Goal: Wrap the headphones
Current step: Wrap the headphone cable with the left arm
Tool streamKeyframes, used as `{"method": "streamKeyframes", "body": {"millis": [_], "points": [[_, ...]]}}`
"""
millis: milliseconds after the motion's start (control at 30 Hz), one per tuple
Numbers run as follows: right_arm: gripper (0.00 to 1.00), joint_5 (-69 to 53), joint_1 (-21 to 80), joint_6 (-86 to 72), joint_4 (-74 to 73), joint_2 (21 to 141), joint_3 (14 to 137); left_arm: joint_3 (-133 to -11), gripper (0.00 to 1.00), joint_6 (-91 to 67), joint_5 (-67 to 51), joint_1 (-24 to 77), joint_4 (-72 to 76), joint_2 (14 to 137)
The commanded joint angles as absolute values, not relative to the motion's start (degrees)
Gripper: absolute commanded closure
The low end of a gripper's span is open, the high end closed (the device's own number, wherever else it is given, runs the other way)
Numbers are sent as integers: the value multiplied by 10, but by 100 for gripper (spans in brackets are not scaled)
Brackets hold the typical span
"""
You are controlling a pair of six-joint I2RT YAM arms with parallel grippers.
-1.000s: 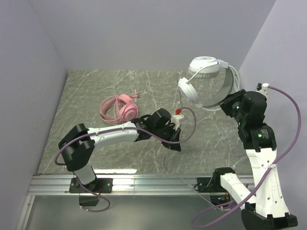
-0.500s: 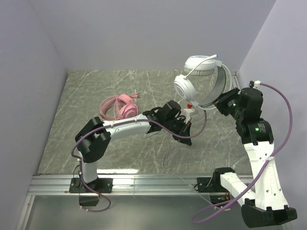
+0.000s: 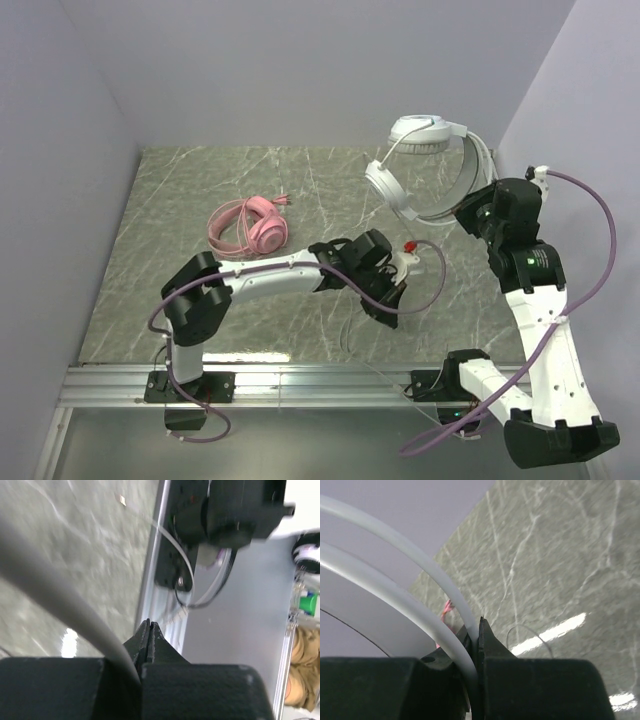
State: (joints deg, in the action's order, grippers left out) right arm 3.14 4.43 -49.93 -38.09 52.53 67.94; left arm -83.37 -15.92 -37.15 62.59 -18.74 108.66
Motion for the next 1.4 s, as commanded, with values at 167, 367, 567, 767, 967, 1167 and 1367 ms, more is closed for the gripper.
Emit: {"method": "streamKeyframes", "body": {"millis": [167, 367, 567, 767, 967, 1167, 1367], "points": [[100, 211, 104, -477, -272, 533, 686, -826, 99, -163, -208, 691, -321, 984], [100, 260, 128, -459, -265, 536, 648, -873, 99, -171, -158, 692, -395, 916], [100, 330, 202, -418, -261, 544, 635, -1036, 100, -152, -71, 692, -531, 961], [100, 357, 238, -392, -259, 554, 622, -1188, 100, -118, -16, 688, -613, 987], [100, 374, 264, -384, -250, 568, 592, -1277, 99, -105, -31, 665, -650, 993], [100, 437, 320, -360, -261, 599, 589, -1324, 100, -81, 17, 633, -700, 1005], [100, 480, 351, -338, -307, 617, 587, -1254, 100, -56, 69, 625, -673, 962]]}}
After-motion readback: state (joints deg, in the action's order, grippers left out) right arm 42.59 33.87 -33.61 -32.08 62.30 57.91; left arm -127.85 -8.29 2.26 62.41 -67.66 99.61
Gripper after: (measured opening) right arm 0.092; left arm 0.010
